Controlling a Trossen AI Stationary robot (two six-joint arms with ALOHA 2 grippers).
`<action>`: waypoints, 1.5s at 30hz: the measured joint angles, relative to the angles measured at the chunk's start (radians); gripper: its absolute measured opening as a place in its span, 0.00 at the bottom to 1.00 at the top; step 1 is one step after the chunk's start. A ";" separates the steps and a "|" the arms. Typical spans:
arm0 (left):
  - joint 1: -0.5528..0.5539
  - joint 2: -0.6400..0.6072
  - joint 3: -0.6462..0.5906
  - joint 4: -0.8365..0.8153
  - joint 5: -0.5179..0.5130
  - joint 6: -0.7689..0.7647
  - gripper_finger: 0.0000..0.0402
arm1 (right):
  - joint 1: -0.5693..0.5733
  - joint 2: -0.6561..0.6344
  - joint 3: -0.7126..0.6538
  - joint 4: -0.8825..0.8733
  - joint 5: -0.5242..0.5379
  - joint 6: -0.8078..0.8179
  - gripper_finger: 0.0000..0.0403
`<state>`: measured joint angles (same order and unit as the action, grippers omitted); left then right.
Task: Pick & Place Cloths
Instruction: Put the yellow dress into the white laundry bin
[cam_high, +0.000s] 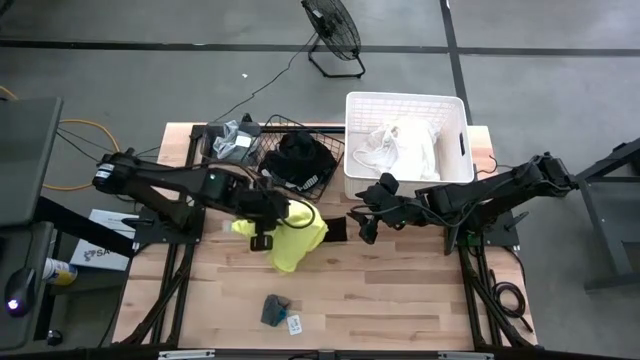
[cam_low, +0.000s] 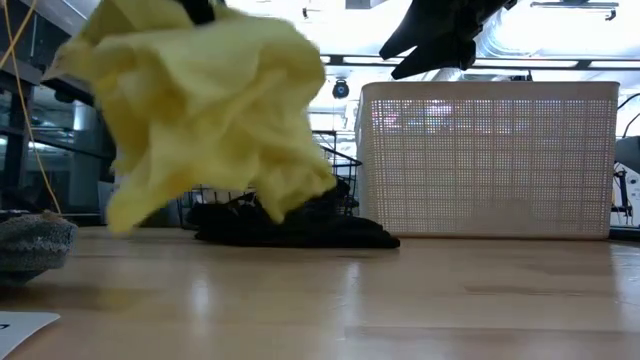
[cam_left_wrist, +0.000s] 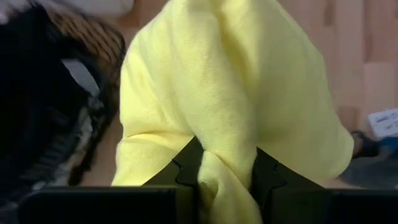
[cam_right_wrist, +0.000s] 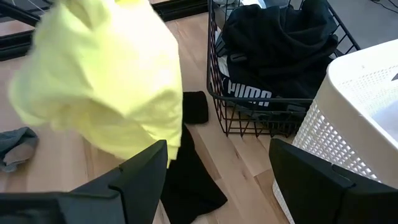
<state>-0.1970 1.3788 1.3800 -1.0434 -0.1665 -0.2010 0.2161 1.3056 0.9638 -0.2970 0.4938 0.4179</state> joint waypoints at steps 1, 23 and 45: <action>0.000 0.000 0.025 -0.009 0.000 0.012 0.15 | 0.000 0.000 0.000 0.000 0.000 0.000 0.68; 0.000 -0.002 0.184 0.012 -0.160 0.193 0.15 | 0.006 -0.055 0.000 0.257 -0.212 -0.340 0.68; 0.000 -0.002 0.185 0.059 -0.185 0.234 0.15 | -0.054 -0.005 -0.001 0.402 -0.345 -0.604 0.72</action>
<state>-0.1967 1.3773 1.5648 -0.9848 -0.3511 0.0334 0.1626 1.3010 0.9632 0.1053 0.1485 -0.1865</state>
